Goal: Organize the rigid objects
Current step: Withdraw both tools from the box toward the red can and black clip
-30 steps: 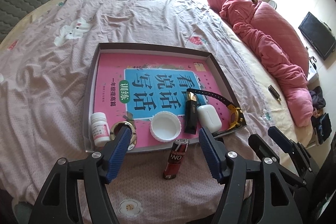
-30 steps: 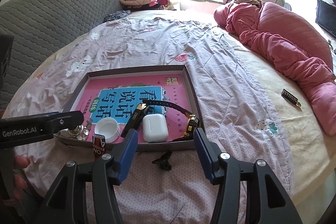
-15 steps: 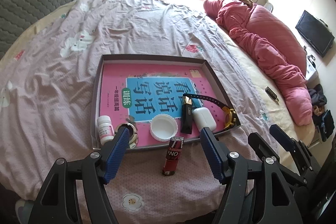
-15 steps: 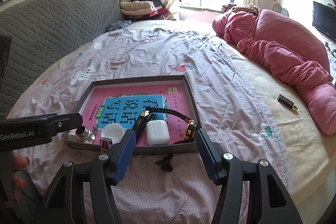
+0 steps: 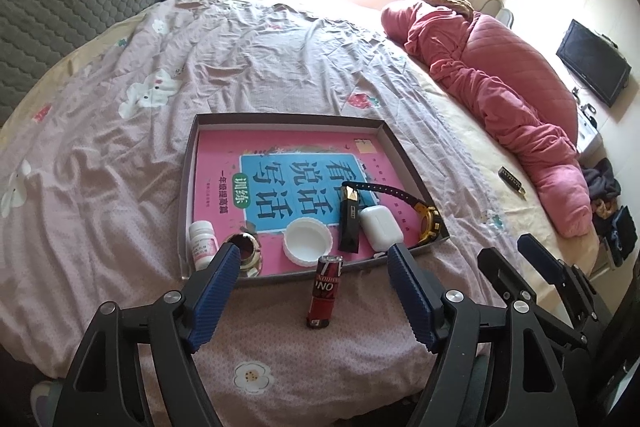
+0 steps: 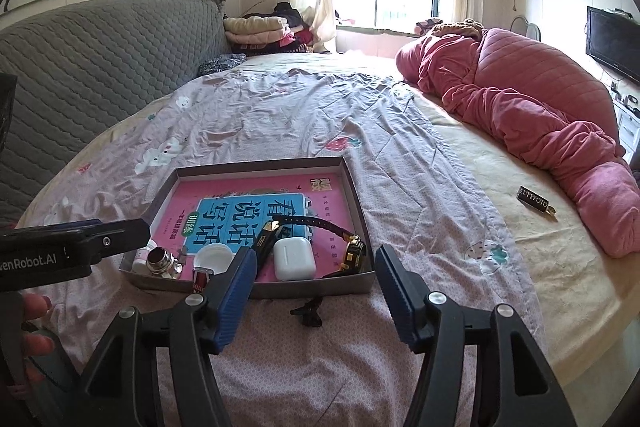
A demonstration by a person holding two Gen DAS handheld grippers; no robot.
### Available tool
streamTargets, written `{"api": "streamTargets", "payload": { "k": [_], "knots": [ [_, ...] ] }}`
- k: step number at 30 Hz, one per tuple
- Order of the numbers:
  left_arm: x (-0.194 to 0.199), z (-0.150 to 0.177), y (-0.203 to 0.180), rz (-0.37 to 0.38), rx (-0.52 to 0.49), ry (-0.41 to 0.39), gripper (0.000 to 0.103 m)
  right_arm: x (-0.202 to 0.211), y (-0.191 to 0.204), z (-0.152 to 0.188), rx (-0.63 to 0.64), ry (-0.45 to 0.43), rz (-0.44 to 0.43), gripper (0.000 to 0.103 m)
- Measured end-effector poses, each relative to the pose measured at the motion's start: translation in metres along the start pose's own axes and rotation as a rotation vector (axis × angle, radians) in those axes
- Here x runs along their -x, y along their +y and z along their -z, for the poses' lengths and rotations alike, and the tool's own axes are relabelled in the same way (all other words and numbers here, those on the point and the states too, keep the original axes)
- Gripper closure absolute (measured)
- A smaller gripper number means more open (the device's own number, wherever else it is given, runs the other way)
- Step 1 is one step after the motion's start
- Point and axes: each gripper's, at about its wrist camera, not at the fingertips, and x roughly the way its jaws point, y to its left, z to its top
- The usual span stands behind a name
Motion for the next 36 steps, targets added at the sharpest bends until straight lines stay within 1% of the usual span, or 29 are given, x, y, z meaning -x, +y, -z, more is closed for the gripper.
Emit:
{"api": "streamTargets", "payload": {
  "k": [3, 7, 18, 29, 36],
  "knots": [
    [0.002, 0.007, 0.003, -0.001, 0.006, 0.007, 0.026, 0.002, -0.001, 0.004, 0.001, 0.001, -0.005, 0.041],
    [0.002, 0.018, 0.001, -0.006, -0.012, 0.019, 0.026, 0.005, -0.002, 0.011, 0.001, 0.004, -0.011, 0.041],
    [-0.006, 0.043, -0.004, 0.001, -0.039, 0.072, 0.025, 0.003, -0.004, 0.033, -0.004, 0.048, -0.023, 0.041],
    [-0.024, 0.06, -0.003, -0.002, -0.029, 0.134, 0.025, -0.007, -0.002, 0.055, 0.0, 0.093, -0.037, 0.04],
    [-0.035, 0.069, -0.005, -0.014, -0.042, 0.168, 0.025, -0.015, 0.0, 0.068, 0.004, 0.128, -0.044, 0.04]
  ]
}}
